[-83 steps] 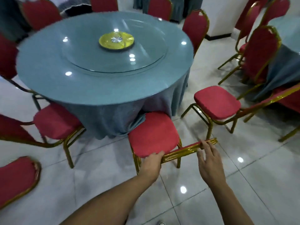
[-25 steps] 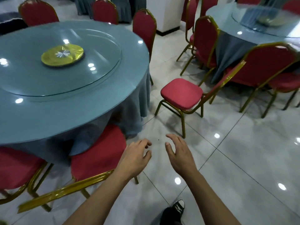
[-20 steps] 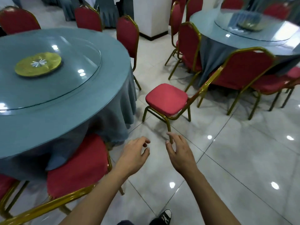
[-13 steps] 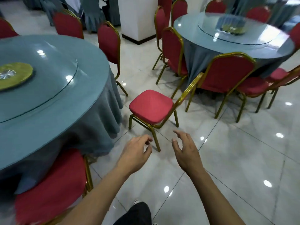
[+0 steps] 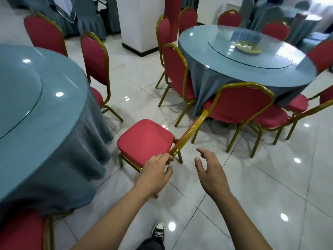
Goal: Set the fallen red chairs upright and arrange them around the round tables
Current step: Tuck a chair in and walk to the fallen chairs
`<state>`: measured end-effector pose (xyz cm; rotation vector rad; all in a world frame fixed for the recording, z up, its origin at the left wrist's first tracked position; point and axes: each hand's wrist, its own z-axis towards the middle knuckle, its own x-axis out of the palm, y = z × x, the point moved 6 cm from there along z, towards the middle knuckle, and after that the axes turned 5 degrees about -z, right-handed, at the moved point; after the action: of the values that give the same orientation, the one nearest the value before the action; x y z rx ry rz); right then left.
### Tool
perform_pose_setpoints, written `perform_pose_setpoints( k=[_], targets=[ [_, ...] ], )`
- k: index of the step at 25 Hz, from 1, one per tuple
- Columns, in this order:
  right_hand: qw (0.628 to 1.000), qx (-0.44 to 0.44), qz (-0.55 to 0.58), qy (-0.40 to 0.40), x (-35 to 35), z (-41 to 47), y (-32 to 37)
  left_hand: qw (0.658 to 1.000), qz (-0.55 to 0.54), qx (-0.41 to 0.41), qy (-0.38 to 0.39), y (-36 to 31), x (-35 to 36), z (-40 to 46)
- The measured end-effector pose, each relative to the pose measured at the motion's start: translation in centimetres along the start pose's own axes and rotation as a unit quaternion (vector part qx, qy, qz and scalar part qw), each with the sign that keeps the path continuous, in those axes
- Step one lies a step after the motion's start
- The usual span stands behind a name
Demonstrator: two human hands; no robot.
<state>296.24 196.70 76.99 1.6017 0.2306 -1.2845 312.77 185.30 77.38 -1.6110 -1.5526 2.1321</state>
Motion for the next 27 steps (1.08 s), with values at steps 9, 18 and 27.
perform_pose_setpoints(
  k=[9,18,27],
  targets=[
    [0.999,-0.038,-0.008,0.027,-0.8,16.1,-4.4,0.998,0.004,-0.051,-0.025,0.4,1.9,13.2],
    [0.981,-0.139,-0.056,0.12,3.8,30.7,-12.3,0.965,-0.069,-0.253,-0.027,1.7,10.4,18.9],
    [0.942,-0.243,-0.011,0.231,7.3,33.3,-15.3,0.881,-0.045,-0.431,-0.19,-0.6,12.3,17.3]
  ],
)
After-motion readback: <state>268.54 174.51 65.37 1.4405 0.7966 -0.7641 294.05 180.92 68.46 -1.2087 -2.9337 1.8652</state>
